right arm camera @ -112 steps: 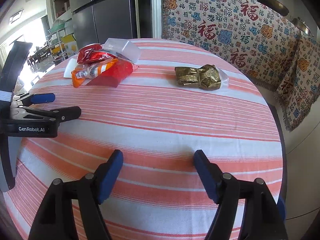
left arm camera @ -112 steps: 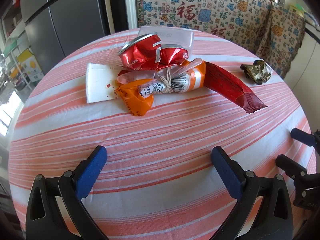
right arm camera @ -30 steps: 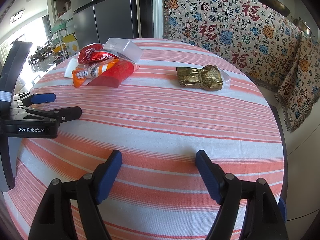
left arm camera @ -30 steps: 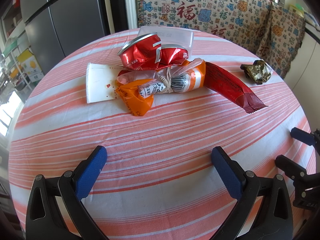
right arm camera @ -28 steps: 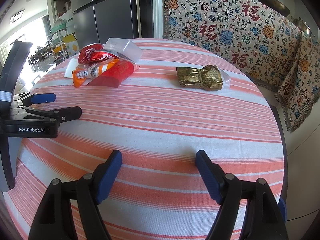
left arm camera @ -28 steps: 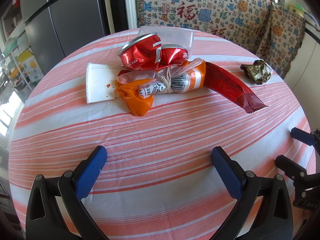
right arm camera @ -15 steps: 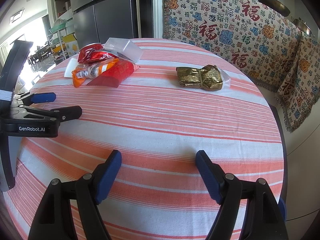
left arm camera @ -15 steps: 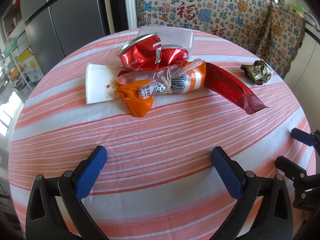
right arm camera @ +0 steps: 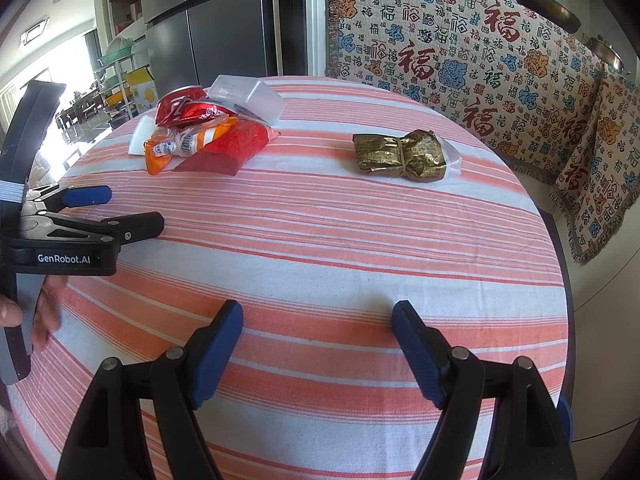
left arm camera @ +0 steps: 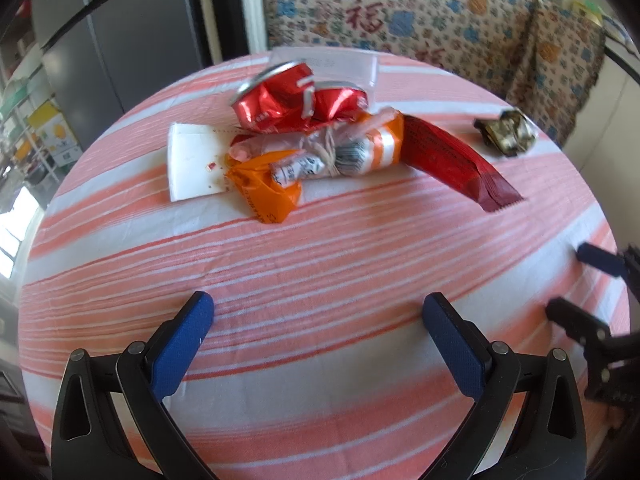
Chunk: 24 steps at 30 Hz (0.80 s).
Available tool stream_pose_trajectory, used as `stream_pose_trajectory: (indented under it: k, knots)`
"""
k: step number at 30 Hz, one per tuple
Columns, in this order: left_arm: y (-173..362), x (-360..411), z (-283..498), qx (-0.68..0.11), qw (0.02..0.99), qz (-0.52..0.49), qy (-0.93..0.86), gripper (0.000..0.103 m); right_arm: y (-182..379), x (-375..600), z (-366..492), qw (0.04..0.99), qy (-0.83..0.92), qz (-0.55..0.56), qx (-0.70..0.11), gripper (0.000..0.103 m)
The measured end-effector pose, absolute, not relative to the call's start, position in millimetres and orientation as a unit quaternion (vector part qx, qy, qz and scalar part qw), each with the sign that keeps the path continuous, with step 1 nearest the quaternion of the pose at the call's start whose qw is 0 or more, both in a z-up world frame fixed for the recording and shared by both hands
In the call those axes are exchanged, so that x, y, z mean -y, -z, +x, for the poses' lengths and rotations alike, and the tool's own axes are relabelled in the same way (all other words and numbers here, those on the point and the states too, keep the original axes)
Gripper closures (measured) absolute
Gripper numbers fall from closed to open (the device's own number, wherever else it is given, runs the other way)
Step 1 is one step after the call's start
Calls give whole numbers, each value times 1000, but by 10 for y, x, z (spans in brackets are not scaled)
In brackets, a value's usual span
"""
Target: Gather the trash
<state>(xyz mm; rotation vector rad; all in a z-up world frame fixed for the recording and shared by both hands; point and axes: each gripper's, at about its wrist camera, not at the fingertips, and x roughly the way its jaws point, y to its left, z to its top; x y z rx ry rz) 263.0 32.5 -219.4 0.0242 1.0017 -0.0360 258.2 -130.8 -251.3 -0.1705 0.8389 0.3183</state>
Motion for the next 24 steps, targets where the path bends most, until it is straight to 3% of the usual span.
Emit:
stream_pose_trajectory:
  k: [7, 17, 24]
  knots:
    - [1857, -890, 2441, -471, 880, -27, 59, 0, 2514, 1304, 2583, 898, -153, -83, -405, 23]
    - [1621, -1332, 3155, -435, 897, 4, 75, 1, 2515, 1306, 2583, 898, -153, -82, -405, 23]
    - [1904, -1153, 3285, -458, 866, 168, 107, 1, 2516, 1302, 2585, 898, -153, -83, -405, 23]
